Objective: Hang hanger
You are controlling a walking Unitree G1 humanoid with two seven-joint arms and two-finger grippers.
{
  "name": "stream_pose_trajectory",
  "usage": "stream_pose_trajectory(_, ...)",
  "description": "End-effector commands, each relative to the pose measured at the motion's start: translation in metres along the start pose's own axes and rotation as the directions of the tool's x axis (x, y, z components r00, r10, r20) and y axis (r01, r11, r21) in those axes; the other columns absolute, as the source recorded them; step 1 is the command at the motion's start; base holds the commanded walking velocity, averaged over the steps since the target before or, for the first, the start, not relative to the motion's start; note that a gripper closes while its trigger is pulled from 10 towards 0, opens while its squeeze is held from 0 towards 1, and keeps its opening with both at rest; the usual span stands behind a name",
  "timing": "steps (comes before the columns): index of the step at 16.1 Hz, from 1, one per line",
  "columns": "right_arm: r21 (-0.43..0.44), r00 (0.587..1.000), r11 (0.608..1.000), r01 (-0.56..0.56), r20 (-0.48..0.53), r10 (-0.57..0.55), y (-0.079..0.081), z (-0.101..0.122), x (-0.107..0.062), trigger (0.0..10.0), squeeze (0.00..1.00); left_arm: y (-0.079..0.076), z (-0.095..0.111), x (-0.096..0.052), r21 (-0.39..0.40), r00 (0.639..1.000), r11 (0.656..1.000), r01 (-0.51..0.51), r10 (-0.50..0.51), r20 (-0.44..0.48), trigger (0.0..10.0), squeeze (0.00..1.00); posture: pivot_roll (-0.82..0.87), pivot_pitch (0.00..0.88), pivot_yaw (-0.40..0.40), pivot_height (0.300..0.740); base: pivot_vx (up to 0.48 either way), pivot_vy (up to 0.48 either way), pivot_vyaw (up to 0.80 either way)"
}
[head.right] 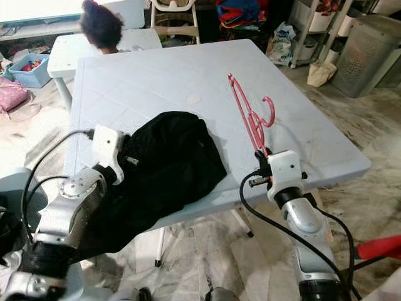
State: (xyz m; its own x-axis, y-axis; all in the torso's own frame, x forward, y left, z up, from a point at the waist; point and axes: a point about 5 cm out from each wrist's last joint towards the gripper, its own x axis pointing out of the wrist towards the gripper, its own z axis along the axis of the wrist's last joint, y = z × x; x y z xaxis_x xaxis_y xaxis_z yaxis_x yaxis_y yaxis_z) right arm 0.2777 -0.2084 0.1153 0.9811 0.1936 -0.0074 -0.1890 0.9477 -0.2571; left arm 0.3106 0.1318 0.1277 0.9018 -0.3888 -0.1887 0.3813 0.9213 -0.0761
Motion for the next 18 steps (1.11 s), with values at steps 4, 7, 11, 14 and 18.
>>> stream_pose_trajectory(4, 0.018, 0.998, 0.999, -0.034, -0.048, 0.035, 0.003, -0.008, 0.003, 10.0, 0.0, -0.006, -0.021, -0.011, -0.102, 0.974, 0.993, -0.06, 0.036, -0.225, 10.0, 0.0, -0.03, 0.046, -0.007, 0.74, 0.0, 0.0, 0.0)
stream_pose_trajectory(7, 0.013, 0.998, 0.999, -0.035, -0.054, 0.035, 0.001, -0.009, 0.0, 10.0, 0.0, -0.002, -0.038, -0.013, -0.151, 0.929, 0.98, -0.133, 0.07, -0.363, 10.0, 0.0, -0.04, 0.063, -0.002, 0.74, 0.0, 0.0, 0.0)
stream_pose_trajectory(11, 0.015, 0.997, 1.0, -0.02, -0.069, 0.021, -0.001, -0.011, -0.008, 10.0, 0.0, 0.016, -0.036, 0.015, -0.04, 0.919, 0.981, -0.19, 0.164, -0.359, 10.0, 0.0, -0.07, 0.083, 0.002, 0.74, 0.0, 0.0, 0.0)
stream_pose_trajectory(14, 0.02, 0.997, 1.0, -0.013, -0.08, 0.015, 0.0, -0.012, -0.016, 10.0, 0.0, 0.028, -0.011, 0.052, 0.005, 0.943, 0.978, -0.21, 0.203, -0.262, 10.0, 0.0, -0.1, 0.101, 0.002, 0.74, 0.0, 0.0, 0.0)
stream_pose_trajectory(18, 0.022, 0.996, 1.0, 0.001, -0.084, 0.001, 0.001, -0.01, -0.018, 10.0, 0.0, -0.003, 0.039, 0.087, 0.03, 0.994, 0.998, -0.062, 0.065, -0.091, 10.0, 0.0, -0.12, 0.106, 0.007, 0.74, 0.0, 0.0, 0.0)
